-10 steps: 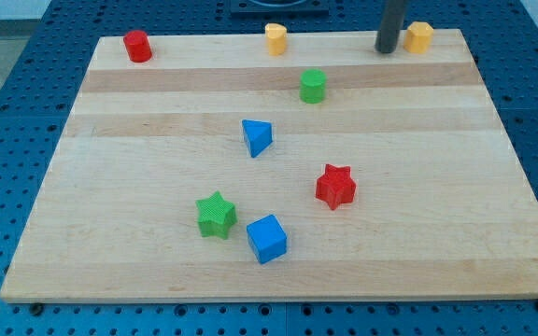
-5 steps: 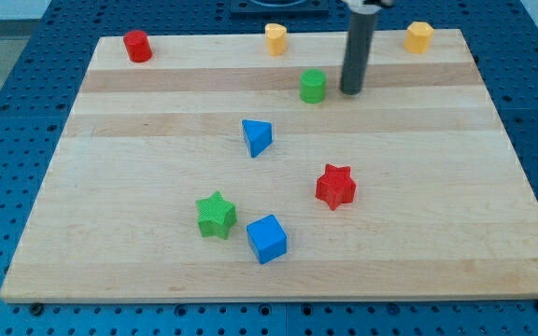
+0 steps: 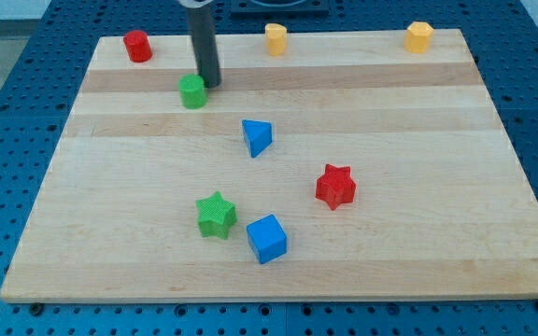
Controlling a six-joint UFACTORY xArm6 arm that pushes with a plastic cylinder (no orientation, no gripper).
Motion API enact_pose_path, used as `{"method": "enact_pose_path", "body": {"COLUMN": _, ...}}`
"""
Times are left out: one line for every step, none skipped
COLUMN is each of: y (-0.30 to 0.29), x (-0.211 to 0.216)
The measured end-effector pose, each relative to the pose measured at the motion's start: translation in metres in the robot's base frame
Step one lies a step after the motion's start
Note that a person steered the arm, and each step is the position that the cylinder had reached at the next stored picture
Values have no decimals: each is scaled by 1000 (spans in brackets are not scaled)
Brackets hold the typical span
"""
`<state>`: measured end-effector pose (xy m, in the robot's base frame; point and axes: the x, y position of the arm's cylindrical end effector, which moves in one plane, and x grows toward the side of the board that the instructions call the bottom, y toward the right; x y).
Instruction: Move the green circle to the left center of the board
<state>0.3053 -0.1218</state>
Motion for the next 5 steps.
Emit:
{"method": "enact_pose_path", "body": {"y": -40, "x": 12}}
{"method": "enact_pose_path", "body": {"y": -71, "x": 34}}
{"method": "enact_pose_path", "body": {"y": -85, "x": 61}}
{"method": "enact_pose_path", "body": {"y": -56, "x": 64}}
{"method": "enact_pose_path", "body": {"y": -14, "x": 68}}
